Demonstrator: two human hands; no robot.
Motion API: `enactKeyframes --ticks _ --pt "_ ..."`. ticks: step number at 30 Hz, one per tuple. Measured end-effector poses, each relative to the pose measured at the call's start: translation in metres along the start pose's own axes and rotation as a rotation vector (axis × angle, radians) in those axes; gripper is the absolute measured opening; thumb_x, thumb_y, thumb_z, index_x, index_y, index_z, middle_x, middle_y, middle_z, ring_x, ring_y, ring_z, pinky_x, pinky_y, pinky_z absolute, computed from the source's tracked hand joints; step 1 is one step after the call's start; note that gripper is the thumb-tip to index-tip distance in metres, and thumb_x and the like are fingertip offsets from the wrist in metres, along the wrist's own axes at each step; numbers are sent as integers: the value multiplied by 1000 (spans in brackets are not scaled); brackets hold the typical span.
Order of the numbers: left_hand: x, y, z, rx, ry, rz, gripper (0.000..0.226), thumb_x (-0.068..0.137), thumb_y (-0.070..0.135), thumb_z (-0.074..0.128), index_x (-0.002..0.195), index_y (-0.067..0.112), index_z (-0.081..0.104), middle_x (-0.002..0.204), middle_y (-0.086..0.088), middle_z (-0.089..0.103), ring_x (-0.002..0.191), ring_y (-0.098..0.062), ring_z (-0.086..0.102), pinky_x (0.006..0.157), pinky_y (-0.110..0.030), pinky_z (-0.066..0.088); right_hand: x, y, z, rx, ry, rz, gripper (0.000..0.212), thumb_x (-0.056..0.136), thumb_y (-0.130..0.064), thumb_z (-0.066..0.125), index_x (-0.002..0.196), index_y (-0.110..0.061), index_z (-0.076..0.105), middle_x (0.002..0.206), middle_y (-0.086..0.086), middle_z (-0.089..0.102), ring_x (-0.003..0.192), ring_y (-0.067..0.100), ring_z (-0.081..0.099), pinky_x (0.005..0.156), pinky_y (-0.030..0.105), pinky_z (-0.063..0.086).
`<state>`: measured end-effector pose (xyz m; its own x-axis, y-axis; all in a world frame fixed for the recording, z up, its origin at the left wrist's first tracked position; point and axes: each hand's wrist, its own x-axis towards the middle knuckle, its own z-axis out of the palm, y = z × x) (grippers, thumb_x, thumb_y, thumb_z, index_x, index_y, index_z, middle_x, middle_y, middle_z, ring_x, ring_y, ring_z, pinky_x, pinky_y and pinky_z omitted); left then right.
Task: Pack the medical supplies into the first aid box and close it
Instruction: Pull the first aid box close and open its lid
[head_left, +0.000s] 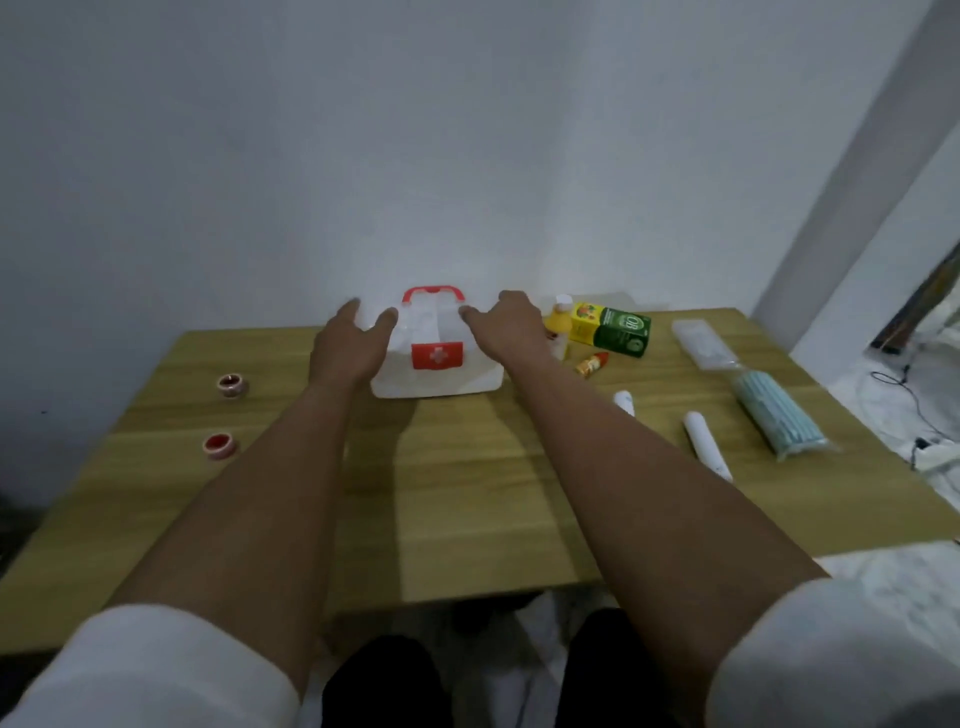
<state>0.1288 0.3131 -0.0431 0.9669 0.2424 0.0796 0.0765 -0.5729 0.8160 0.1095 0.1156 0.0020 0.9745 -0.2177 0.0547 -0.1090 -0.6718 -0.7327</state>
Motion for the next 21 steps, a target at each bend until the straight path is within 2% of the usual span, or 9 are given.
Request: enactKeyframes --ticks 2,4,9,11,13,15,18,21 --pt "-24 -6 -11 -9 1 -10 80 94 65 53 161 24 35 166 -6 34 148 -33 37 115 -51 39 -25 1 0 -22 1 -10 66 96 -47 61 138 2 50 142 18 56 130 34 53 94 34 45" --pt "-49 -11 -22 -37 -12 -19 84 90 69 55 160 26 36 166 -6 33 146 -35 38 108 -56 47 -51 4 -1 -37 7 -19 65 95 -48 62 136 2 52 139 18 58 127 35 56 93 34 46" --pt "-103 -12 -40 -32 -28 -3 79 91 64 58 158 26 39 163 -5 37 141 -38 44 97 -54 55 -108 14 -12 -61 42 -50 58 95 -49 61 127 0 57 130 17 63 118 33 61 79 32 43" --pt "-118 -10 -45 -10 -52 10 77 94 62 58 158 24 39 163 -5 37 139 -38 46 90 -50 59 -125 17 -15 -86 47 -68 58 96 -49 59 129 -1 57 132 17 62 121 33 59 83 34 44" --pt "-127 -13 -49 19 -64 46 83 93 67 56 161 24 34 165 -5 35 142 -36 43 100 -51 54 -137 24 -15 -123 90 -145 63 97 -50 58 142 -7 50 145 16 53 133 32 50 97 39 45" --pt "-138 -16 -53 -6 -64 98 86 92 65 59 161 24 31 164 -4 37 145 -32 41 112 -49 43 -148 35 -11 -160 170 -354 59 96 -46 58 148 -18 49 151 12 47 140 30 44 107 43 43" --pt "-147 -25 -53 -84 -118 167 81 94 40 69 162 24 28 161 -4 40 143 -31 43 111 -45 42 -154 53 1 -332 191 -654 55 91 -46 61 142 -25 56 149 10 51 139 31 45 107 52 45" --pt "-153 -35 -52 -48 -212 235 103 83 15 80 164 26 16 159 -6 38 137 -30 47 101 -40 49 -155 60 8 -554 87 -674 76 81 -48 74 147 -30 43 156 5 42 147 30 33 114 57 35"
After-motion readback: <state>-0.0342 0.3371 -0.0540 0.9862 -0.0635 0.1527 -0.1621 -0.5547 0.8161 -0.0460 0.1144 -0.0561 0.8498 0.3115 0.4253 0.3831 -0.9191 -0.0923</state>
